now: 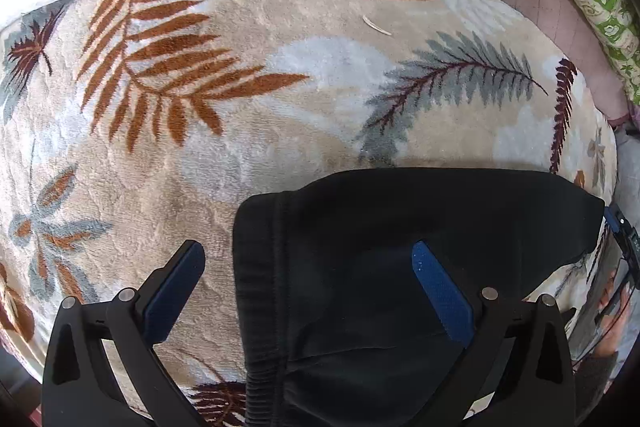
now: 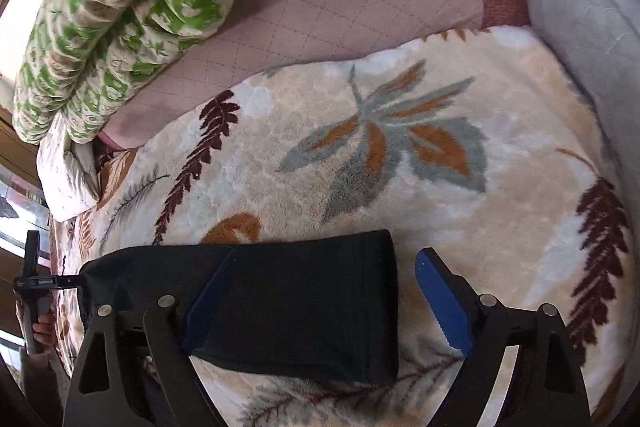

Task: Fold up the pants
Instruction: 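Move the left tool to the waistband while the right tool reaches the leg cuffs, then close the left tool on the waistband while the right tool grips the cuffs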

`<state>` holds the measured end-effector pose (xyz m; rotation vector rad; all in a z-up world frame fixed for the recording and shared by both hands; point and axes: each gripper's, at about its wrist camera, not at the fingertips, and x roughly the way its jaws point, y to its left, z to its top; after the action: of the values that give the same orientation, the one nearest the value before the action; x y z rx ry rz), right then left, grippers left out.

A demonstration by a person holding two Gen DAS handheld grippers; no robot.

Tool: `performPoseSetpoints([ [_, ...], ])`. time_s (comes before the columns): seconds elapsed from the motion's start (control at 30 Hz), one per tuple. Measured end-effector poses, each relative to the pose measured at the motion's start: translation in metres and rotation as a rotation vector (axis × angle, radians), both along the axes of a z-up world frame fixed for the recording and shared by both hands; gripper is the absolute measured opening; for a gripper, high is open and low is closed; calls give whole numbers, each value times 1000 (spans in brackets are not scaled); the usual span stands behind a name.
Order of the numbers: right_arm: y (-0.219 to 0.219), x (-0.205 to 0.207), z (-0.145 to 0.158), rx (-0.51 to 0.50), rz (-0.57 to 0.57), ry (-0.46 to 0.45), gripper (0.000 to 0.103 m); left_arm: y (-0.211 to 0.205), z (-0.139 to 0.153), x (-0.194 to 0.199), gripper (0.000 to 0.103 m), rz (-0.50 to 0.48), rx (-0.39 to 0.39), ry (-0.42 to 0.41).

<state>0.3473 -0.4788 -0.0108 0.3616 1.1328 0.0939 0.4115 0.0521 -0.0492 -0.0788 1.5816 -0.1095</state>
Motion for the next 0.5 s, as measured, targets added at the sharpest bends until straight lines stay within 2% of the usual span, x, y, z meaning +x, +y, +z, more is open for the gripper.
performPoseSetpoints([
  [0.07, 3, 8, -6, -12, 22, 21, 78, -7, -3, 2, 103, -20, 7, -2],
  [0.17, 6, 15, -14, -32, 41, 47, 72, -20, -6, 6, 103, -31, 27, -11],
  [0.3, 3, 21, -20, -29, 60, 63, 70, -23, -5, 26, 103, -19, 14, -1],
  [0.47, -1, 24, -27, -18, 62, 77, 59, -32, -2, 40, 103, -32, 20, 19],
  [0.5, -2, 23, -27, -16, 61, 75, 58, -33, -3, 41, 96, -35, 15, 22],
])
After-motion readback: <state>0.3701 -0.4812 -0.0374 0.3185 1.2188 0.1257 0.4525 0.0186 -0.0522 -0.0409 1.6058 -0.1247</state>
